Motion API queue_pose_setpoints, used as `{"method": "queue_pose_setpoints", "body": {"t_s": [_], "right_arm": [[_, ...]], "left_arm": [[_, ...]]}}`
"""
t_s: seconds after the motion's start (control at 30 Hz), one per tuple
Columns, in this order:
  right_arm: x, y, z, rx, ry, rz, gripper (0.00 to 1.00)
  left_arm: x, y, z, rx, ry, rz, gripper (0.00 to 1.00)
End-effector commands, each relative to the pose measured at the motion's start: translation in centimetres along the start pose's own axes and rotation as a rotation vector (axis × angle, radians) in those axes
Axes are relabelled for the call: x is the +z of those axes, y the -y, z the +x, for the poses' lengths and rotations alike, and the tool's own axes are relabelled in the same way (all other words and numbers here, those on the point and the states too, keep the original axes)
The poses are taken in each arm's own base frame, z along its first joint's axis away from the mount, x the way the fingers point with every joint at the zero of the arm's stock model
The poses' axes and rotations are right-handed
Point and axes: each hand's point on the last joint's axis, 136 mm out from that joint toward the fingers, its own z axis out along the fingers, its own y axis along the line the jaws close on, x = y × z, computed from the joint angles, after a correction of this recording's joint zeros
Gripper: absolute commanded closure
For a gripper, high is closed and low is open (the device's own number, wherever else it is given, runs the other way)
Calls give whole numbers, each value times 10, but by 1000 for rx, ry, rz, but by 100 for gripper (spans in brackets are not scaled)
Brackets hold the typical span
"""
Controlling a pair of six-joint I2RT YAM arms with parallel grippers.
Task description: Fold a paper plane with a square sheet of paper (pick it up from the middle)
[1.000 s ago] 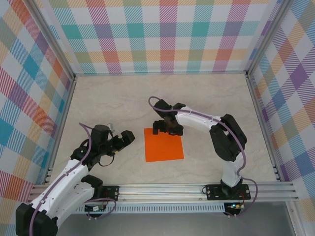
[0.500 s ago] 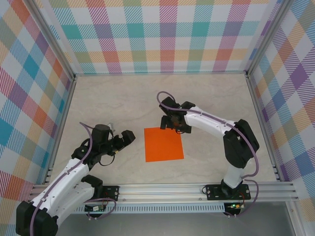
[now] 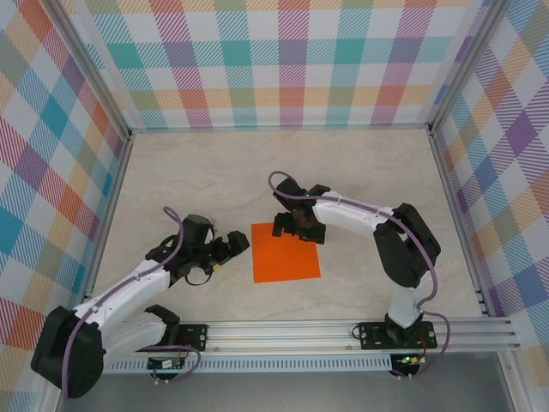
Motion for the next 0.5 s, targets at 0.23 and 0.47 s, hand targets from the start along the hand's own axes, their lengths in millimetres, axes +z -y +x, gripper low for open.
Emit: {"method": "queue_pose_setpoints", "body": {"t_s": [0.23, 0.47], "right_arm": [[13, -11, 13, -2, -57, 13, 0], [29, -10, 23, -32, -103, 29, 2]], "left_arm": [[-8, -1, -9, 12, 58, -56, 0], [-12, -21, -14, -22, 93, -130, 0]]}}
